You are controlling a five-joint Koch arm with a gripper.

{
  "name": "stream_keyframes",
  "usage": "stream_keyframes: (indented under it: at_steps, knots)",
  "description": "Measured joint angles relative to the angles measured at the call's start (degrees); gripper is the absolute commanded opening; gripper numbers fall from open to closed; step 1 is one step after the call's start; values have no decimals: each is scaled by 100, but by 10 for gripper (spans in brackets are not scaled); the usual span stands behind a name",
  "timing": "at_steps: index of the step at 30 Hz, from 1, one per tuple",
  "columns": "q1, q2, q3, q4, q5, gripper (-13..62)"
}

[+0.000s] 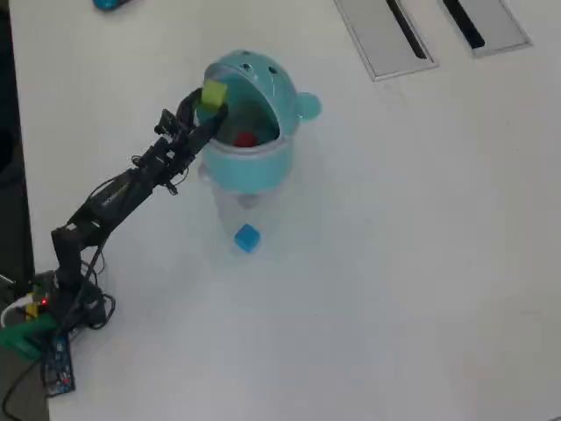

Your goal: Grasp RGB lego blocks and put them in the bin one by one.

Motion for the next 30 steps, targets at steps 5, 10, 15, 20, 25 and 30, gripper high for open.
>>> stream_keyframes:
  at_steps: [5,10,15,20,25,30]
  knots:
    - [44,-53,0,-9,-299,274]
    - [62,-70,0,-141,-563,327]
    - [70,-79,193,-149,-633,344]
    - [70,88,492,70,-642,342]
    - [-26,765,1178,1028,-633,342]
    - [18,1257,1635,1028,-615,338]
